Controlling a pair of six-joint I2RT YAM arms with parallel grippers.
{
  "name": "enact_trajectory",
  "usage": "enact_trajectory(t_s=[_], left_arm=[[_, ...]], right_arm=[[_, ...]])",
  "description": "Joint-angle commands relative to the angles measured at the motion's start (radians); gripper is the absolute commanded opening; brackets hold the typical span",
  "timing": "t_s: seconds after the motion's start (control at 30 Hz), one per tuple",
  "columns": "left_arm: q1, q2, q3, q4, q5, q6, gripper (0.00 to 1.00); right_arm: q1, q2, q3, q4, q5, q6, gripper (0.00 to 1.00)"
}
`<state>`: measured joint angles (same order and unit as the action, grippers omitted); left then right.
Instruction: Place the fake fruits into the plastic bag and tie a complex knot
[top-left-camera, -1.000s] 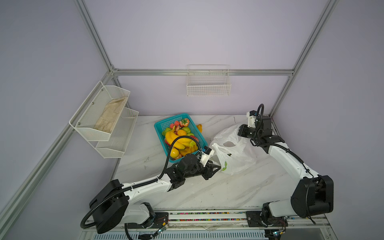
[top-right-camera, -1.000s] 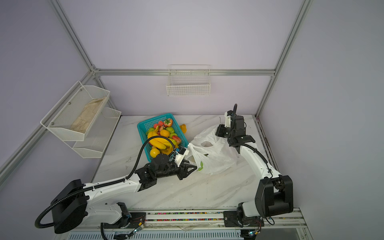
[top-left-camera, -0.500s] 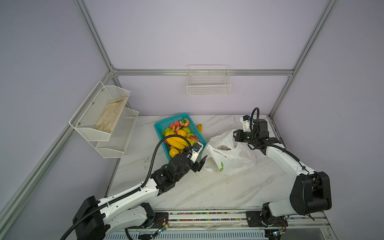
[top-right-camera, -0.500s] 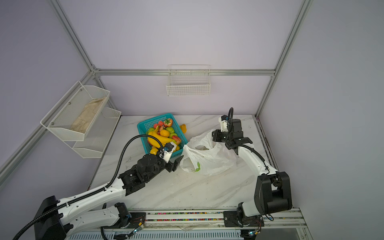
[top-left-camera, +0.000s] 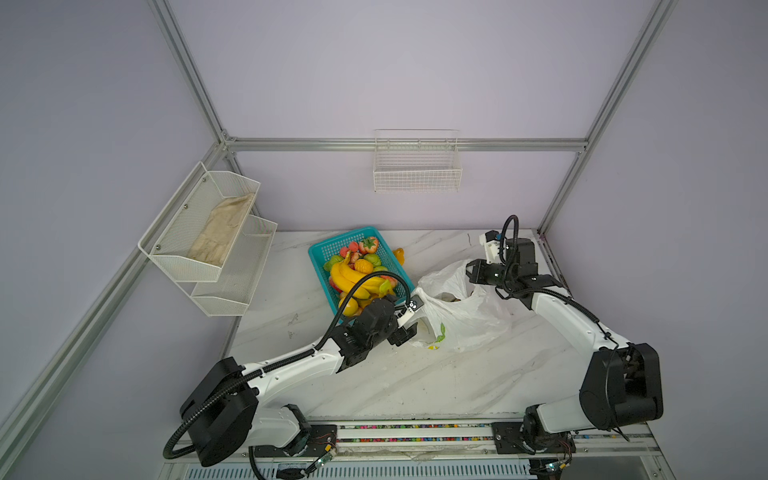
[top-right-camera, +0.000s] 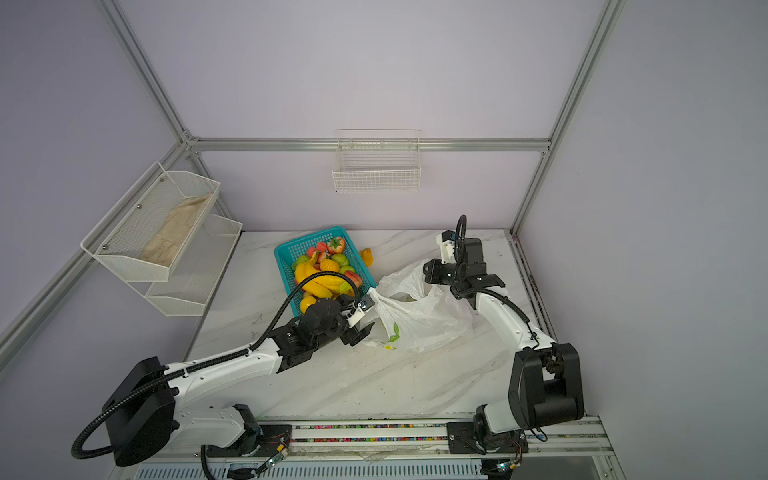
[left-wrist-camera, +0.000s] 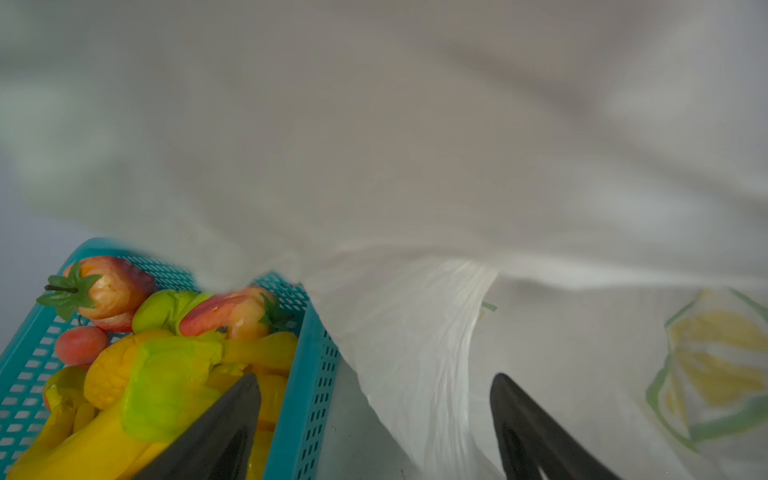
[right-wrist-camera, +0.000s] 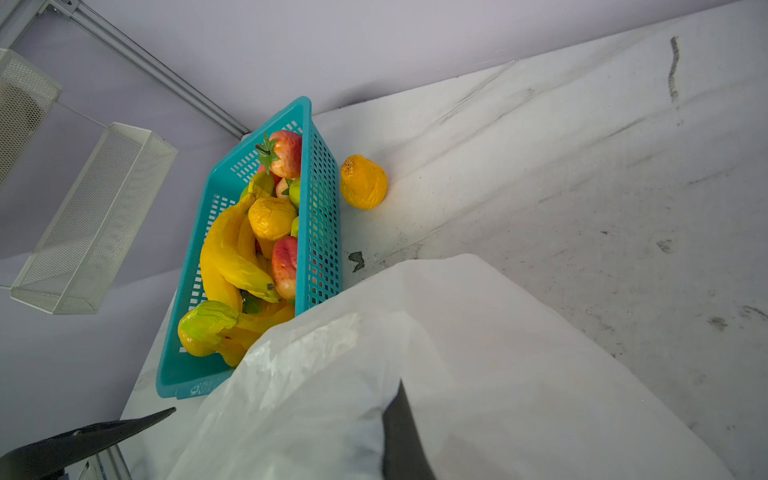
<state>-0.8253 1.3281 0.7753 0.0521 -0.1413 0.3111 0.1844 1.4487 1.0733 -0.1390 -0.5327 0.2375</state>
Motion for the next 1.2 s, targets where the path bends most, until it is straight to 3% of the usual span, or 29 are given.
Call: enact_trajectory(t_s=[0.0, 0.37, 0.47, 0.53, 0.67, 0.8, 0.93, 1.17], left_arm=[[0.002, 0.023, 0.108, 0.075, 0.043, 0.045, 0.86], [0.002, 0.204, 0.176, 0.237, -0.027, 0.121, 0.90], [0.000, 0.249, 0.193, 0.313, -0.051, 0.109, 0.85], [-0.001, 0.261, 0.197, 0.358, -0.082, 0.076, 0.75], [0.004, 0.230, 0.157, 0.449, -0.090, -0.027, 0.55], [0.055, 0.189, 0.151, 0.432, -0.013, -0.252, 0.42], [0.107, 0.167, 0.130, 0.470, 0.106, -0.457, 0.37], [0.140, 0.170, 0.134, 0.469, 0.223, -0.599, 0.27]], right_arm=[[0.003, 0.009, -0.007, 0.018, -0.010, -0.001, 0.00], [0.004, 0.005, 0.000, 0.024, -0.054, 0.047, 0.00], [0.003, 0.007, 0.002, 0.012, -0.052, 0.048, 0.00], [0.004, 0.003, 0.010, -0.008, -0.025, 0.048, 0.00], [0.004, -0.022, 0.031, -0.064, 0.089, 0.002, 0.00], [0.004, -0.039, 0.055, -0.111, 0.170, -0.062, 0.00], [0.004, -0.053, 0.050, -0.104, 0.163, -0.082, 0.00], [0.004, -0.068, 0.026, -0.085, 0.135, -0.088, 0.00]])
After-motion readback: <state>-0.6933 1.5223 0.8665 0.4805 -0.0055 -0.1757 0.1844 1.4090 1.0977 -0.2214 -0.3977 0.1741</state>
